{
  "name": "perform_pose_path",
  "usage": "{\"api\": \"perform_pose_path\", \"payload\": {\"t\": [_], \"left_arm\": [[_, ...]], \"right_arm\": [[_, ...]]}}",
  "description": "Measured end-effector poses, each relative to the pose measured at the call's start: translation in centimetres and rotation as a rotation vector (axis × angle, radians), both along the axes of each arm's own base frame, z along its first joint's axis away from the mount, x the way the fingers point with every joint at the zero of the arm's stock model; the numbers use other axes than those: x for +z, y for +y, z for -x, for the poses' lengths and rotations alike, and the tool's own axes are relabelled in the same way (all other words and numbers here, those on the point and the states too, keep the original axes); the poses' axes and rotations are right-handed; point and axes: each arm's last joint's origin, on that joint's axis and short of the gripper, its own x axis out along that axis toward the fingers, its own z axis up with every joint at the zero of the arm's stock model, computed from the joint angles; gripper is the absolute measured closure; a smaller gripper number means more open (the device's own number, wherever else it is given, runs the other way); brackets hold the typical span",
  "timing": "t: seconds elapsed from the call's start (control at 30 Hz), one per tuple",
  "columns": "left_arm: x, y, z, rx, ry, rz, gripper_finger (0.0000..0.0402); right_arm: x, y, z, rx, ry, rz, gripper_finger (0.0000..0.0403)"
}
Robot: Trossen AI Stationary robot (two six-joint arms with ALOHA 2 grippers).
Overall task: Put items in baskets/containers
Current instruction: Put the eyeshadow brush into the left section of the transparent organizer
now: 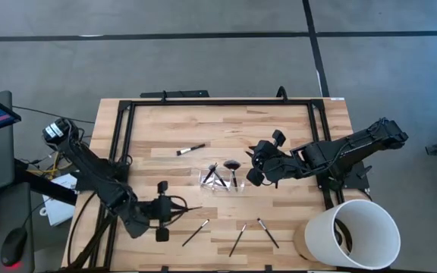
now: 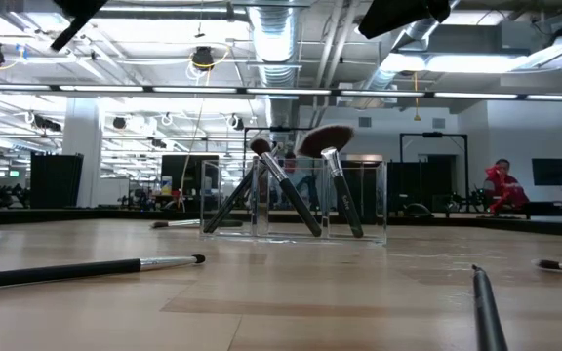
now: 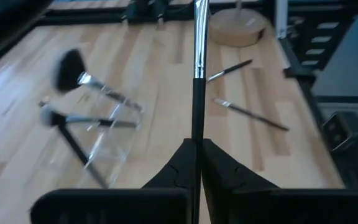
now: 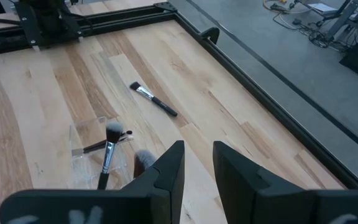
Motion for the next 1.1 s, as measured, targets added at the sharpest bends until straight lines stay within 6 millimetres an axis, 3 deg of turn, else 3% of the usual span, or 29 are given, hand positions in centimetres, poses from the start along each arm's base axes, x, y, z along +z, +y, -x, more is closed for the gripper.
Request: {"api": "perform_pose_path", "payload": {"t": [0.17,0.6,1.1], "left_arm": [[0.5,0.1,-1.0,-0.066,-0.026,0.028,0.0391],[-0.5,0.5,-4.3,-0.156,-0.056,0.059,0.0391],[0.5,1.1,-4.9,-0.178,-0.128,0.025,0.0391]], "right_arm": [[0.0,0.0,0.0,0.000,0.000,0.000,0.0326],[0.0,0.0,0.0,0.000,0.000,0.000,0.0326],[0.0,0.0,0.0,0.000,0.000,0.000,0.0326]]}}
